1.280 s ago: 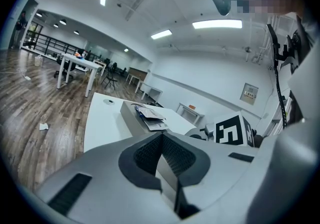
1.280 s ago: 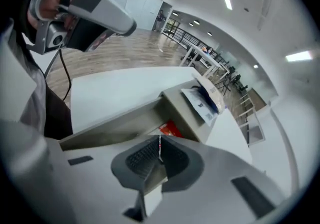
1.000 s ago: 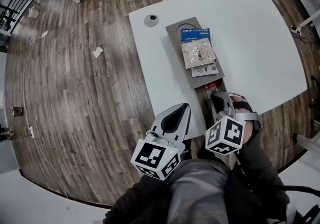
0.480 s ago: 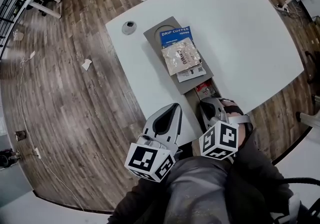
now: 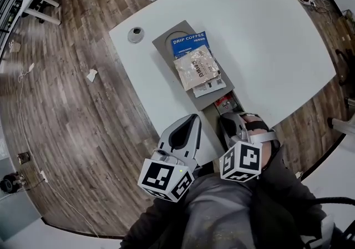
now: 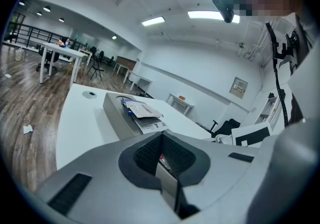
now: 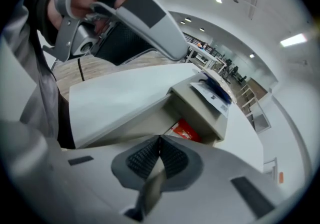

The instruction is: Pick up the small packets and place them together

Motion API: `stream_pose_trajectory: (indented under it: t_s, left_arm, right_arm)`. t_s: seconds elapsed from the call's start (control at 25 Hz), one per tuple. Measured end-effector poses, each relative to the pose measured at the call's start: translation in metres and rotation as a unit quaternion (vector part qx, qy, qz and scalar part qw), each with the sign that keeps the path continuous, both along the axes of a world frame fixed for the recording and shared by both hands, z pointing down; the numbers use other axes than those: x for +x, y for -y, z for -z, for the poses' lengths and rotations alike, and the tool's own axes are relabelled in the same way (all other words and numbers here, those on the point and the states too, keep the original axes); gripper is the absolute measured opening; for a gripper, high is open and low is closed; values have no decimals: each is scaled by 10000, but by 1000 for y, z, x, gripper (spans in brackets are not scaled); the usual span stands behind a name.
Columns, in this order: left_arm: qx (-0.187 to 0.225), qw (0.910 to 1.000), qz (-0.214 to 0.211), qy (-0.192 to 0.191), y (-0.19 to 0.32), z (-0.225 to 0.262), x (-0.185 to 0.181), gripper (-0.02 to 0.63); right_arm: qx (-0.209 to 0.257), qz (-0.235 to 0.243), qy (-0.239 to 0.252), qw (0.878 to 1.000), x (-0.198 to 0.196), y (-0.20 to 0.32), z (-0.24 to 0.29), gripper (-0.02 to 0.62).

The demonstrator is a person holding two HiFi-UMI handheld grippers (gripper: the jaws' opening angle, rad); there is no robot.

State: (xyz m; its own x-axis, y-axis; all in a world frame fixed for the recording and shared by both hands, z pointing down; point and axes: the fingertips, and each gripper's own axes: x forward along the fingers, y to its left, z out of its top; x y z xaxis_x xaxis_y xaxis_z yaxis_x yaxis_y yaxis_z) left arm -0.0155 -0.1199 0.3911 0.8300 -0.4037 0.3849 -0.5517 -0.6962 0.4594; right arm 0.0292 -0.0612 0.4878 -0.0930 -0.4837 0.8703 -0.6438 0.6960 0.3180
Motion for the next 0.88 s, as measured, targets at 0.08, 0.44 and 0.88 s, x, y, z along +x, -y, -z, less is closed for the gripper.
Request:
stream_pose_trajectory:
  t_s: [0.08, 0.44, 0.88]
  left_arm:
    - [-17, 10000, 7, -5, 3, 0, -1, 3]
    - [-62, 10000, 69, -36, 13, -2, -11, 3]
    - [-69, 10000, 38, -27, 7, -3, -9, 3]
  right_arm:
    - [76, -97, -64, 9999, 5, 6, 5, 5]
    - [45, -222, -677, 9975, 18, 22, -4, 6]
    - [-240, 231, -1175, 9925, 13, 11, -12, 5]
